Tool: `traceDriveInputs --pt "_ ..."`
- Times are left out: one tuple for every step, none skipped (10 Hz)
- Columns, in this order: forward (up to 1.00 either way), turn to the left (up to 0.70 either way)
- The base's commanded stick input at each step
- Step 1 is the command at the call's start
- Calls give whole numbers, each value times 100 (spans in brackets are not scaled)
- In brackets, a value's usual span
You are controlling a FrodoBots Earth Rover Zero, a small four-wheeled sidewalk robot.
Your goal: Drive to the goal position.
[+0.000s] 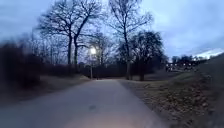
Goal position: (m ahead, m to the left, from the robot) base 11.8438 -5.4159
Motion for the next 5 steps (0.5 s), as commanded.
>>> traceDriveInputs --pt "100 0" --pt "100 0" --pt "100 0" --pt "100 0" --pt "100 0"
